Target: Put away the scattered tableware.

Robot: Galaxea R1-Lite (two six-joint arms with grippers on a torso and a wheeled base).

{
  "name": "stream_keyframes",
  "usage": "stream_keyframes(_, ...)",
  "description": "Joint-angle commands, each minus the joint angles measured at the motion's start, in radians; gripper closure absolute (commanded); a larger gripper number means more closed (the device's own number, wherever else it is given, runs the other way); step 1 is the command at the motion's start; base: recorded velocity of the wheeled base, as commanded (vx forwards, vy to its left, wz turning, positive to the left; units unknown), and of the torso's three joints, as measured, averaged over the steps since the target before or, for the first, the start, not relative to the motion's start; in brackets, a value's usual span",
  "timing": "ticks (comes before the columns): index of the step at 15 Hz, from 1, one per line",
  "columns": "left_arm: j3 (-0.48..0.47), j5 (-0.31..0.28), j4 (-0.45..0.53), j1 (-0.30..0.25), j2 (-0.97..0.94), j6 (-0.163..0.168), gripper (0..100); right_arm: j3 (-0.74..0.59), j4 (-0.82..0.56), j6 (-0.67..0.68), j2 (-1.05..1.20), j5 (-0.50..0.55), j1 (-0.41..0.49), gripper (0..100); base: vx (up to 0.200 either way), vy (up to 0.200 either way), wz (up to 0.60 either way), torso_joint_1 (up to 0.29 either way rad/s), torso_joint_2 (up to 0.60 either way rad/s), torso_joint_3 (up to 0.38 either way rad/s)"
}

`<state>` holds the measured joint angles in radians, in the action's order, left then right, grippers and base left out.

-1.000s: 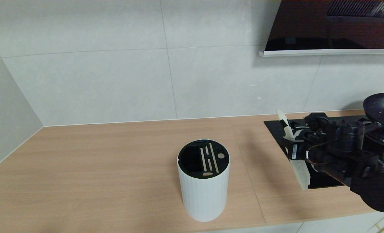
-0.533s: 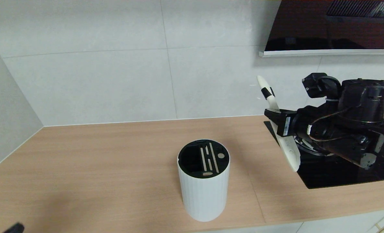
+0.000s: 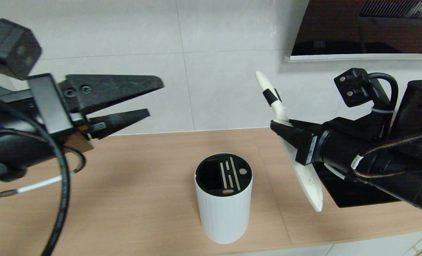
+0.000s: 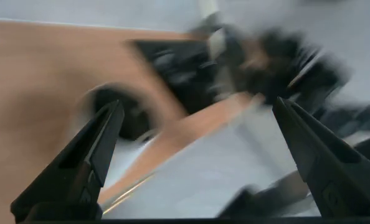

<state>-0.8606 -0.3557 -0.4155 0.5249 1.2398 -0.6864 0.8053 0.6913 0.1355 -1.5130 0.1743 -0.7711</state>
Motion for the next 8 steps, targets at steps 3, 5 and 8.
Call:
stream_keyframes(3, 0.118, 0.000, -0.239, 0.144, 0.207, -0.039, 0, -0.048, 0.002, -0.002, 0.010, -0.001, -0.145, 100, 0.000, 0.000, 0.00, 0.000, 0.00, 0.000)
stream_keyframes(5, 0.150, 0.014, -0.371, 0.161, 0.280, -0.039, 0, -0.051, 0.004, -0.001, 0.000, -0.002, -0.154, 100, 0.000, 0.000, 0.00, 0.000, 0.00, 0.000)
stream_keyframes(8, 0.153, 0.086, -0.427, 0.195, 0.340, -0.041, 0, -0.051, 0.010, 0.003, -0.030, -0.002, -0.155, 100, 0.000, 0.000, 0.00, 0.000, 0.00, 0.000)
